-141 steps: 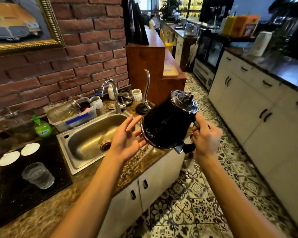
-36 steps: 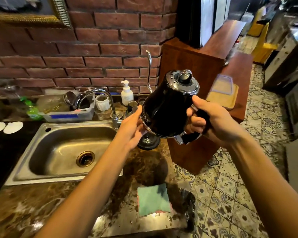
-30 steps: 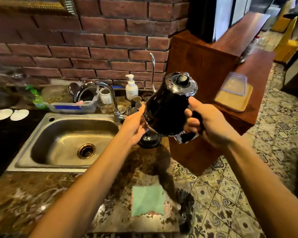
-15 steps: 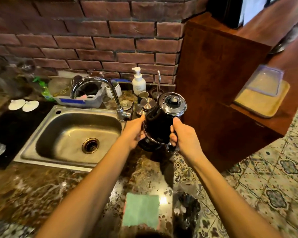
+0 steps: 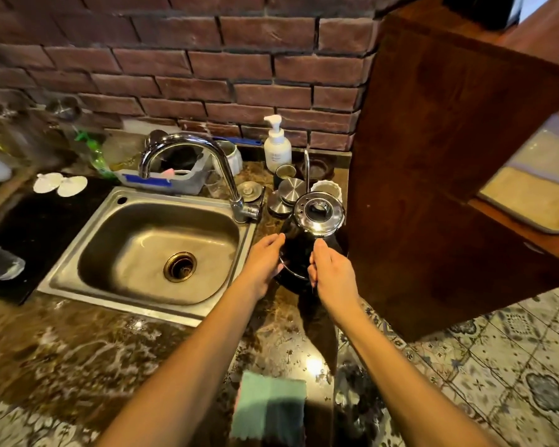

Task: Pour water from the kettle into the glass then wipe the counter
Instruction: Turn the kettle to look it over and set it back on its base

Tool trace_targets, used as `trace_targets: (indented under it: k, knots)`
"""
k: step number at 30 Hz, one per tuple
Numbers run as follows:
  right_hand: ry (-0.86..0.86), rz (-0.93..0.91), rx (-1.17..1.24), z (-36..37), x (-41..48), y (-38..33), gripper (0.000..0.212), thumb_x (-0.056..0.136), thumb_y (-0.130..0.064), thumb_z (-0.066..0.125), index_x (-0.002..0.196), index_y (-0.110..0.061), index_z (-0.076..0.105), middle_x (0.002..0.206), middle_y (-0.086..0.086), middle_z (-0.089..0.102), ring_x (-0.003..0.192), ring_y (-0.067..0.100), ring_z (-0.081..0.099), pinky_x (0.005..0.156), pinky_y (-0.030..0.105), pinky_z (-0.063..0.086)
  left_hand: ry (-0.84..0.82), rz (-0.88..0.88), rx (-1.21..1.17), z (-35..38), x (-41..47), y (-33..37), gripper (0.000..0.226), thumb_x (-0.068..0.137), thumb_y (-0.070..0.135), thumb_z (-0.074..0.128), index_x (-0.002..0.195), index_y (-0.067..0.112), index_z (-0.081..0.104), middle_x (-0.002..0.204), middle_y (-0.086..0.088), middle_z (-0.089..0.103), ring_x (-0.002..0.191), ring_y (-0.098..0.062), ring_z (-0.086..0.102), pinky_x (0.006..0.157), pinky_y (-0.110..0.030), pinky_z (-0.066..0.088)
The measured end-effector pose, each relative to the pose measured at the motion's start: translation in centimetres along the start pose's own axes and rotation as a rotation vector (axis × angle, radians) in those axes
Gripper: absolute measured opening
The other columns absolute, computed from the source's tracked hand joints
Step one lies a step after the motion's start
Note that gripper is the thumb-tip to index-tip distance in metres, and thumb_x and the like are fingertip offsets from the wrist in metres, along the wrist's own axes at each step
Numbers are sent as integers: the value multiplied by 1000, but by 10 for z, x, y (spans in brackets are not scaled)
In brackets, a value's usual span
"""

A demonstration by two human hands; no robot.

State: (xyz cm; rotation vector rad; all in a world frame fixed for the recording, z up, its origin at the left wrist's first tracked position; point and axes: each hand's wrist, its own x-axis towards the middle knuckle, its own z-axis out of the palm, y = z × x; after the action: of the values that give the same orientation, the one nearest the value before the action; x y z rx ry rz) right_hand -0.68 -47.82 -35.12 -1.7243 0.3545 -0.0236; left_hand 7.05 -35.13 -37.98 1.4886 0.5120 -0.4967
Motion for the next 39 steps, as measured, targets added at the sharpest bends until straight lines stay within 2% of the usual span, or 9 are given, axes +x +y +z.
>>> trace_targets:
  k: [3, 8, 13, 18, 25, 28, 31, 36, 39]
  knots:
    - [-3, 19, 1, 6, 2, 8, 51, 109, -41, 37, 68, -14, 52, 50, -6, 49, 47, 10, 45, 57, 37, 37, -21, -18, 2, -3, 6, -6, 20, 102, 35, 55, 109, 30, 73, 100, 8, 78, 91, -5, 68, 61, -18, 52]
    - [-13, 25, -48, 16, 5, 24, 51, 110, -41, 36, 68, -16, 53, 52, -6, 51, 51, 11, 48, 60, 40, 40, -22, -52, 8, -8, 14, -17, 30, 102, 35, 54, 129, 27, 67, 125, -1, 70, 110, -15, 64, 76, -25, 51]
    - [-27, 14, -54, 24, 6, 34, 50, 110, -38, 36, 70, -15, 53, 53, -6, 49, 51, 12, 46, 60, 39, 38, -39, -75, 27, -16, 22, -28, 30, 103, 34, 52, 130, 29, 65, 116, -1, 71, 91, -12, 62, 76, -26, 52]
    - [-19, 29, -78, 34, 9, 39, 48, 111, -36, 36, 70, -18, 55, 58, -5, 54, 57, 14, 51, 63, 40, 42, -34, -63, 46, -23, 32, -35, 33, 105, 33, 49, 135, 28, 62, 122, -4, 69, 91, -14, 59, 84, -31, 51]
    - [0, 32, -68, 46, 17, 33, 50, 110, -38, 36, 68, -19, 55, 58, -7, 55, 56, 9, 51, 62, 33, 41, -47, -19, 66, -28, 40, -39, 36, 105, 48, 43, 135, 37, 60, 102, -3, 67, 75, -10, 54, 66, -27, 44]
    - [9, 35, -73, 53, 20, 35, 50, 110, -38, 37, 67, -19, 54, 59, -7, 55, 57, 12, 51, 63, 35, 41, -55, -36, 107, -31, 42, -44, 45, 104, 54, 38, 145, 40, 50, 135, -2, 63, 112, -19, 58, 82, -35, 47]
    - [30, 48, -54, 56, 24, 37, 52, 110, -40, 36, 68, -16, 55, 59, -3, 55, 57, 13, 51, 64, 36, 41, -59, -73, 142, -33, 42, -47, 51, 104, 55, 37, 154, 45, 36, 155, -1, 49, 141, -34, 44, 89, -41, 46]
    - [63, 70, -36, 64, 24, 41, 55, 110, -43, 35, 68, -17, 59, 55, -5, 56, 54, 7, 53, 61, 31, 42, -75, -94, 129, -32, 44, -47, 53, 103, 58, 36, 155, 44, 34, 156, 1, 47, 138, -33, 48, 96, -43, 48]
    - [136, 102, 49, 81, 22, 37, 58, 110, -42, 35, 65, -14, 58, 54, -5, 56, 53, 6, 54, 58, 22, 44, -74, -107, 116, -33, 44, -46, 51, 104, 56, 36, 153, 41, 39, 137, 0, 60, 119, -26, 59, 88, -39, 49]
